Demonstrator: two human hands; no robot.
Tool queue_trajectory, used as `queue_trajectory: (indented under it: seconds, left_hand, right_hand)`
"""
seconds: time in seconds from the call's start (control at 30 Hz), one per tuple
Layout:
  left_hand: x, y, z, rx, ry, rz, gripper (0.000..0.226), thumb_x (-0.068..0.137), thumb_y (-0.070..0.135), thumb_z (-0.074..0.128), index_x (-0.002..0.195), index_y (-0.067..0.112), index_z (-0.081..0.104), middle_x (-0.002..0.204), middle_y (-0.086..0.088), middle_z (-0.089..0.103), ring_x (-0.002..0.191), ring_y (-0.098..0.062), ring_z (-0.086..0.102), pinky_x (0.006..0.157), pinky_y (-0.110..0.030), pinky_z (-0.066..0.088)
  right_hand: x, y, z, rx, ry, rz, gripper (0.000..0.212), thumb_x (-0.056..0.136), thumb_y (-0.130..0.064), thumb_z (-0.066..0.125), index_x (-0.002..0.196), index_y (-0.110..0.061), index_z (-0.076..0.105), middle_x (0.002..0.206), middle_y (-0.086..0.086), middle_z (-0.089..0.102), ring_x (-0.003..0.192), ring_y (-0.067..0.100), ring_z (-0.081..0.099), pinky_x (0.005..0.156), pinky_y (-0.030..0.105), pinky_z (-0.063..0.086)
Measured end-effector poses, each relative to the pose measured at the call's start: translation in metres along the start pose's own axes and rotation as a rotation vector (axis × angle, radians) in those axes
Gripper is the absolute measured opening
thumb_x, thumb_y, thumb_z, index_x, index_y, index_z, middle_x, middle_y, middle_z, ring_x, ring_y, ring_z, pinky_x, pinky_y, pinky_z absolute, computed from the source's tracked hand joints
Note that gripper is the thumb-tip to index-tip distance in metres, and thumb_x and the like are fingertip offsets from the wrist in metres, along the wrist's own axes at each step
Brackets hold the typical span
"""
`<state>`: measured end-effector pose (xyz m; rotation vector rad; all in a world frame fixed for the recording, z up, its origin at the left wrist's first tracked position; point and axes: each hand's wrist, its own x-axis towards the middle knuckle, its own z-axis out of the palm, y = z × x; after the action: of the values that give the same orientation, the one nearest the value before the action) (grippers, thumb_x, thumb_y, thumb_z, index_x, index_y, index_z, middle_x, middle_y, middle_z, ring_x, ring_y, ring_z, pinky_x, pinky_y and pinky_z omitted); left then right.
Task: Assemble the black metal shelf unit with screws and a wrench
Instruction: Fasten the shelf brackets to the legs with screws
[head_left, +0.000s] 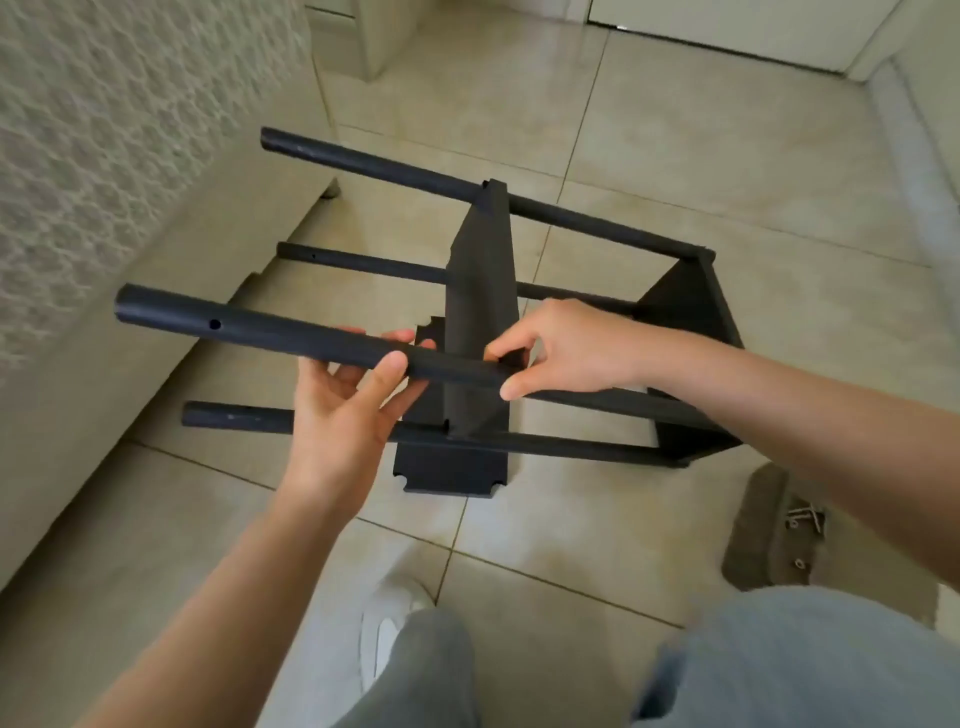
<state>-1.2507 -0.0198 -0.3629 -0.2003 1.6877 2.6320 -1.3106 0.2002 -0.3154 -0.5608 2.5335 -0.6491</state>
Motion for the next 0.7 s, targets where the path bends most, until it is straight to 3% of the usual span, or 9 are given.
queue_trajectory:
  seconds: [0.17,0.3,0.4,0.53,0.6,0.7]
  left_hand:
    - [-0.013,-0.036,-0.026,-0.087,0.115,-0.121,0.030,0.087,0.007,0.065,0.112,0.013,0.050,0.117,-0.011,0.073,0.114,-0.027,0.069,0.087,-0.035,0.059]
    - [-0.017,-0.053,-0.036,-0.128,0.132,-0.185,0.024,0.092,0.001,0.060,0.110,0.013,0.051,0.116,-0.010,0.074,0.114,-0.027,0.069,0.087,-0.033,0.059]
    - [-0.016,-0.059,-0.039,-0.165,0.127,-0.193,0.025,0.088,0.002,0.062,0.109,0.011,0.051,0.116,-0.012,0.073,0.114,-0.028,0.069,0.087,-0.035,0.059]
    - [-0.013,-0.065,-0.043,-0.121,0.162,-0.203,0.029,0.082,0.010,0.068,0.107,0.010,0.054,0.114,-0.013,0.073,0.113,-0.028,0.069,0.086,-0.033,0.059]
    - [-0.011,-0.068,-0.051,-0.003,0.139,-0.197,0.035,0.079,0.018,0.074,0.108,0.010,0.058,0.112,-0.012,0.073,0.110,-0.027,0.070,0.085,-0.031,0.059]
    - [-0.004,-0.080,-0.068,0.528,-0.020,-0.277,0.042,0.077,0.033,0.081,0.114,0.025,0.064,0.112,0.010,0.072,0.108,-0.008,0.067,0.093,-0.026,0.051]
  right_hand:
    - [0.011,0.002,0.031,-0.080,-0.068,0.012,0.026,0.085,-0.028,0.074,0.111,-0.023,0.074,0.101,-0.002,0.074,0.088,0.013,0.066,0.085,0.036,0.053]
    - [0.014,0.007,0.047,-0.087,-0.073,0.017,0.026,0.085,-0.029,0.074,0.110,-0.024,0.074,0.099,-0.006,0.073,0.082,0.008,0.063,0.080,0.030,0.053]
    - [0.016,0.011,0.053,-0.078,-0.060,0.023,0.023,0.085,-0.030,0.074,0.107,-0.025,0.074,0.096,-0.008,0.072,0.083,0.008,0.062,0.079,0.033,0.053]
    - [0.016,0.015,0.057,-0.055,-0.045,0.026,0.031,0.084,-0.031,0.076,0.114,-0.026,0.072,0.100,-0.014,0.067,0.085,0.006,0.056,0.080,0.026,0.046]
    - [0.017,0.016,0.057,-0.049,-0.038,0.017,0.033,0.084,-0.030,0.076,0.117,-0.024,0.072,0.106,-0.013,0.068,0.086,0.005,0.055,0.081,0.024,0.044]
    - [0.017,0.018,0.057,-0.043,-0.034,-0.006,0.033,0.085,-0.029,0.076,0.116,-0.022,0.072,0.110,-0.010,0.070,0.083,0.003,0.053,0.077,0.021,0.040]
